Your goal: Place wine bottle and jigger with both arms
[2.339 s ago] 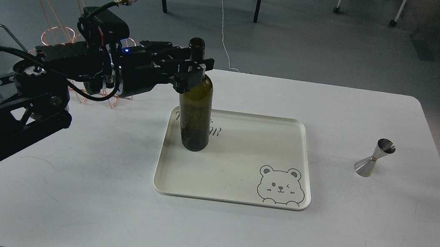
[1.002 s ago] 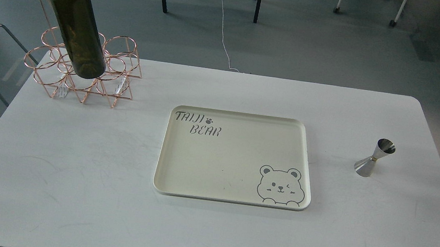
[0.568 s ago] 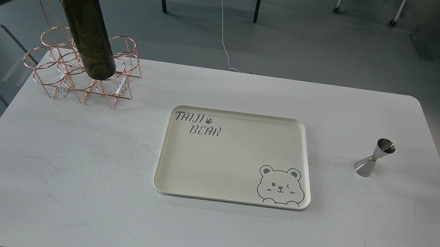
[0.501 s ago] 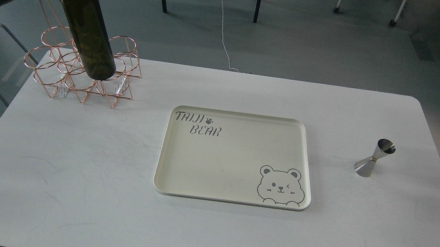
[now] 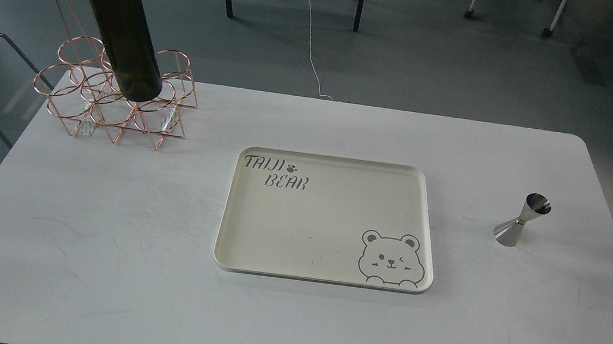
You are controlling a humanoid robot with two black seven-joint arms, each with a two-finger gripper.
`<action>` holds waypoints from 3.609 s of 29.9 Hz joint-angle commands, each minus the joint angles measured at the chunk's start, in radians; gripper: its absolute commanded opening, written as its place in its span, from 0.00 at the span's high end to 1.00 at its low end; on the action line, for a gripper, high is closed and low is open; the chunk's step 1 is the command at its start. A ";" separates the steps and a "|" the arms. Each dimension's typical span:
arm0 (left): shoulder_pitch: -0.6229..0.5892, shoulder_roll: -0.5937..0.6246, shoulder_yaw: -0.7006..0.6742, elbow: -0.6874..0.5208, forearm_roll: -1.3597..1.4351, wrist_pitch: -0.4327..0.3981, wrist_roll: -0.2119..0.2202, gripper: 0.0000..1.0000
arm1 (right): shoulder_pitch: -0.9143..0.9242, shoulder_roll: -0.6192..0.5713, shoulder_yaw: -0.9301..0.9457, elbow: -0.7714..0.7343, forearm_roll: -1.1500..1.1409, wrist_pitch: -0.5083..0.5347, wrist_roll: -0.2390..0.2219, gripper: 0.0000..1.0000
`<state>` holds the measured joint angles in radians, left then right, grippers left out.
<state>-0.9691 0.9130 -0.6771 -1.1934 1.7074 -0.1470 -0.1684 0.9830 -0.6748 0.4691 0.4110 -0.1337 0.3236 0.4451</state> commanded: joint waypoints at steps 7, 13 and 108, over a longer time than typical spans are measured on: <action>0.000 -0.005 0.056 0.000 0.000 0.029 0.001 0.89 | -0.004 0.001 0.002 0.000 0.000 0.000 0.003 0.05; 0.003 -0.005 0.059 0.001 0.000 0.030 0.001 0.89 | -0.004 0.003 0.003 0.000 0.000 0.000 0.003 0.05; 0.219 -0.164 0.117 0.600 -2.184 -0.342 -0.137 0.02 | -0.202 0.086 0.177 -0.089 0.508 0.161 -0.186 0.01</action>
<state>-0.7745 0.7648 -0.5295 -0.5934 -0.4711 -0.4886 -0.3062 0.8131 -0.6120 0.6093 0.3212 0.3560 0.4735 0.2597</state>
